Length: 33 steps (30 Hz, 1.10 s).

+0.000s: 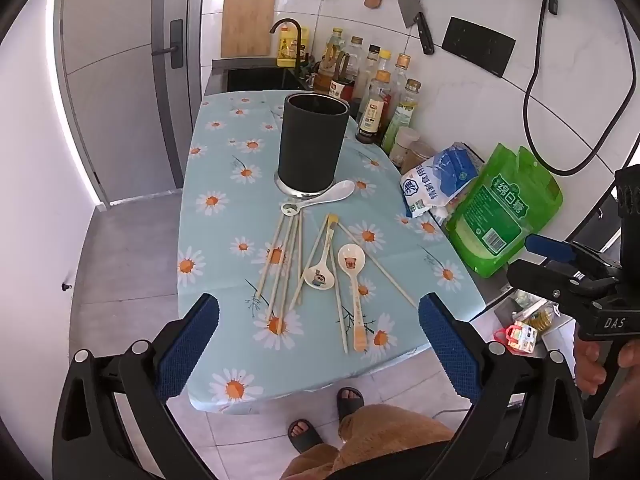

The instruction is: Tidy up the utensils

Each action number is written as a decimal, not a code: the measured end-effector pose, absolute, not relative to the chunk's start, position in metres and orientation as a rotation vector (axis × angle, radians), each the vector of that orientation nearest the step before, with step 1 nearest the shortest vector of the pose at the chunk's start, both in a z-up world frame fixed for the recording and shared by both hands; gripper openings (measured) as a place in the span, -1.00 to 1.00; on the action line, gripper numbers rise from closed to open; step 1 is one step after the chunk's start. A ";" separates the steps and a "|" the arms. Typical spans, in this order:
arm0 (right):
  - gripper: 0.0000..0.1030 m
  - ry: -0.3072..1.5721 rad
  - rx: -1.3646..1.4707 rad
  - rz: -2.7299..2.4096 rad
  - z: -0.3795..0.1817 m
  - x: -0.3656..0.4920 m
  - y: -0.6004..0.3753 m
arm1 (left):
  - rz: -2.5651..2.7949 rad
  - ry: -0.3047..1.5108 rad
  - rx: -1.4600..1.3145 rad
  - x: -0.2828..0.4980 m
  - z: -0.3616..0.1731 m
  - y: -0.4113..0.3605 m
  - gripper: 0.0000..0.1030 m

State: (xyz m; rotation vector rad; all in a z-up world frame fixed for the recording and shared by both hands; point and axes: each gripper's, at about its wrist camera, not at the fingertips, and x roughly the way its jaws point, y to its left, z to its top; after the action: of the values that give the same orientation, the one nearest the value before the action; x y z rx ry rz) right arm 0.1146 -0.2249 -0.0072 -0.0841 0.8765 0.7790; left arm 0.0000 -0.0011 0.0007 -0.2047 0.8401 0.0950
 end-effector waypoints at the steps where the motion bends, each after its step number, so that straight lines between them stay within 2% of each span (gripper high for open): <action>1: 0.93 0.877 -0.083 0.780 -0.007 0.115 -0.225 | 0.095 0.841 -0.200 0.000 0.001 -0.002 0.88; 13: 0.93 0.891 -0.091 0.764 -0.003 0.114 -0.229 | 0.073 0.850 -0.226 -0.004 -0.009 -0.005 0.88; 33: 0.93 0.892 -0.078 0.775 0.000 0.106 -0.226 | 0.055 0.840 -0.229 -0.008 0.002 0.001 0.88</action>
State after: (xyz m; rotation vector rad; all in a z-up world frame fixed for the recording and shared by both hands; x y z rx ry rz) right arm 0.1056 -0.2264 0.0003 -0.0779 0.8916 0.7749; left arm -0.0085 0.0009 0.0024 -0.2293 0.8404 0.0552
